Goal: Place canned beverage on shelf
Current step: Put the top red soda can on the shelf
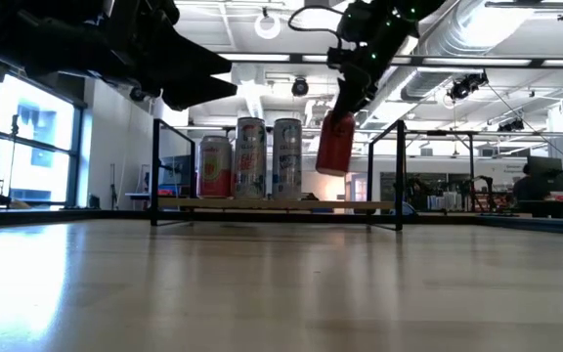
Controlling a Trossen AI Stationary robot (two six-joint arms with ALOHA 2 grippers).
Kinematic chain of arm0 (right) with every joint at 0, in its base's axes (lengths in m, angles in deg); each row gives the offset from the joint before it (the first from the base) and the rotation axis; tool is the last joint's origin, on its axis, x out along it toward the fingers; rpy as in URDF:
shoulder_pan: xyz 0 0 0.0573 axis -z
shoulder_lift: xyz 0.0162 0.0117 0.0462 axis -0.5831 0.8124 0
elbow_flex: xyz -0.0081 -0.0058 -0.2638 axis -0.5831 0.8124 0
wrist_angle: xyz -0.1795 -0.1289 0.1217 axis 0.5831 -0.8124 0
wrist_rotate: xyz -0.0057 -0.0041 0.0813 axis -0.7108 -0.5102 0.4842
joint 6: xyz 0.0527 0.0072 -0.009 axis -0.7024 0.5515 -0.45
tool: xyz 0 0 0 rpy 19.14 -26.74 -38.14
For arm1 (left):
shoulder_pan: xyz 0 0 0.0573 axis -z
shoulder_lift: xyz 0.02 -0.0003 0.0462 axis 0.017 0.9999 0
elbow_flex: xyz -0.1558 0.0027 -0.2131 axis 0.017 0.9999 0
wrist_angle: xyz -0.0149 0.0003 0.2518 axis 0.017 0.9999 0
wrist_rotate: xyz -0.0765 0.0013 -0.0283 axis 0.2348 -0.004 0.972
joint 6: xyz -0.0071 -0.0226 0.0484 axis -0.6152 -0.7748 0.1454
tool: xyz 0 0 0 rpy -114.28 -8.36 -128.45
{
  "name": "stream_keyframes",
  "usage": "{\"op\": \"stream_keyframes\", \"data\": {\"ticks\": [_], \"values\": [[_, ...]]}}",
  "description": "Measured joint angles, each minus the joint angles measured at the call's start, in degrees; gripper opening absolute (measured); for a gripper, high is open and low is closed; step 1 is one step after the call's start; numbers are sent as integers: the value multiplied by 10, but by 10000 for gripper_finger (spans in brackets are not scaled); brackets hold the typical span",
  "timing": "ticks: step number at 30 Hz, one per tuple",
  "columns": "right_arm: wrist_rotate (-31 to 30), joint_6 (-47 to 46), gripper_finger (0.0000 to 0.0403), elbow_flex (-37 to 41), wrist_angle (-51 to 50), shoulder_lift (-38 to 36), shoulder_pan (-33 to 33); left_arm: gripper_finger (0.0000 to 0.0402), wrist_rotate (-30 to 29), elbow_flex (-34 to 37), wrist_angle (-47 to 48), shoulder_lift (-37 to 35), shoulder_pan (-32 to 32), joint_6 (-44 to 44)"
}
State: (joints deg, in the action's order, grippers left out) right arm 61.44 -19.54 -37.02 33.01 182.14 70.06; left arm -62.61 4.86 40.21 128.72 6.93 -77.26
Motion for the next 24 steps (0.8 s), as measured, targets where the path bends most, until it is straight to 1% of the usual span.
{"op": "stream_keyframes", "data": {"ticks": [5, 10, 13, 16, 20, 24], "values": [[13, 21, 269, 0, 5, 0, 25, 310, 0, 0, -1, 0, 0, 0], [38, 32, 269, -11, 2, 4, 30, 310, 0, 0, -1, 0, 0, 0], [36, 32, 269, -52, -33, 30, 29, 310, 0, 0, -1, 0, 0, 0], [21, 36, 269, -97, -56, 65, 27, 310, 0, 0, -1, 0, 0, 0], [23, 36, 269, -151, -78, 106, 30, 310, 0, 0, -1, 0, 0, 0], [21, 39, 269, -177, -113, 143, 36, 310, 0, 0, 0, 0, 0, 0]]}}
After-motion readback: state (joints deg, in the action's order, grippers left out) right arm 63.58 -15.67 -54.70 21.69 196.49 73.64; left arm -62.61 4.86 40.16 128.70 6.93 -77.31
